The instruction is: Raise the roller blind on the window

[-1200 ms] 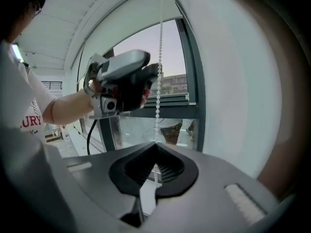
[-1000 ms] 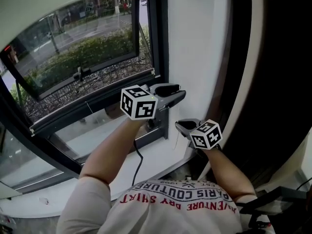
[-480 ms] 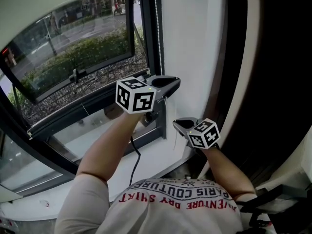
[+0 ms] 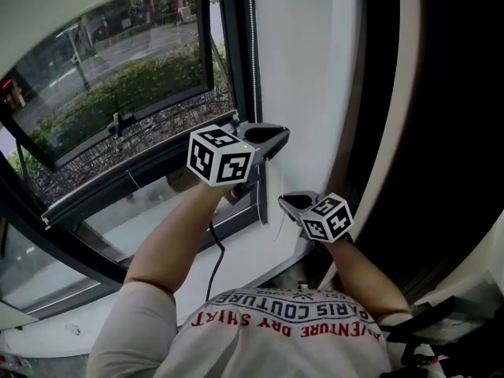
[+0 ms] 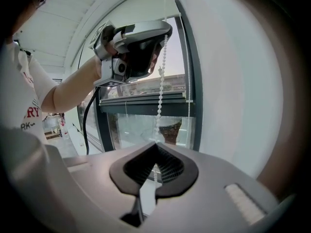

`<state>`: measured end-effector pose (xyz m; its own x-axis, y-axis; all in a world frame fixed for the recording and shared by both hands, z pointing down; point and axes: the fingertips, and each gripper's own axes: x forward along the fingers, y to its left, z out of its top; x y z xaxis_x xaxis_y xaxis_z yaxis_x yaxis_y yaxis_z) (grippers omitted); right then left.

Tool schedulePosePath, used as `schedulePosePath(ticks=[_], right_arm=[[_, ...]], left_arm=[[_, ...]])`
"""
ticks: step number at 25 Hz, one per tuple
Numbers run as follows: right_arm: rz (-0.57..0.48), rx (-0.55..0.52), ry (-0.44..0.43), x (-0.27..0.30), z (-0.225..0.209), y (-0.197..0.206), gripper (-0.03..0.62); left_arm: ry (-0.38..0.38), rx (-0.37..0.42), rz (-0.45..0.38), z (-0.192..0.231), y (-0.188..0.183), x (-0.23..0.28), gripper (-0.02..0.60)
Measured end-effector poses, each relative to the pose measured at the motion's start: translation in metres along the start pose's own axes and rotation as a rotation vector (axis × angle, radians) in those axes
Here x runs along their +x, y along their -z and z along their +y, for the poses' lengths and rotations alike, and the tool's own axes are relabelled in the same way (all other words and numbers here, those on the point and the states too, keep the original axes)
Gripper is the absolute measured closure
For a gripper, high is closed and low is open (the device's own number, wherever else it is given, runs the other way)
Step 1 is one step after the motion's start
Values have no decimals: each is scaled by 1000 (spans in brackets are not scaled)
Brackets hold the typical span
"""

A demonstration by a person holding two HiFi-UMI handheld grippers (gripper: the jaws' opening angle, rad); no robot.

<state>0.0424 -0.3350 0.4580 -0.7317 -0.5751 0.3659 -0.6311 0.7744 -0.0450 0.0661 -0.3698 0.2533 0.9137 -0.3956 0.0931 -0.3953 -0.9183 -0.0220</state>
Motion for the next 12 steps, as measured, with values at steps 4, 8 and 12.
schedulePosePath(ticks=[4, 8, 12], right_arm=[[19, 57, -5, 5, -6, 25, 588], [37, 97, -14, 9, -11, 46, 588], [75, 119, -26, 17, -8, 70, 588]], left_arm=[[4, -44, 14, 3, 26, 6, 577], [-3, -73, 13, 4, 47, 9, 577], [-1, -88, 26, 2, 72, 11, 577]])
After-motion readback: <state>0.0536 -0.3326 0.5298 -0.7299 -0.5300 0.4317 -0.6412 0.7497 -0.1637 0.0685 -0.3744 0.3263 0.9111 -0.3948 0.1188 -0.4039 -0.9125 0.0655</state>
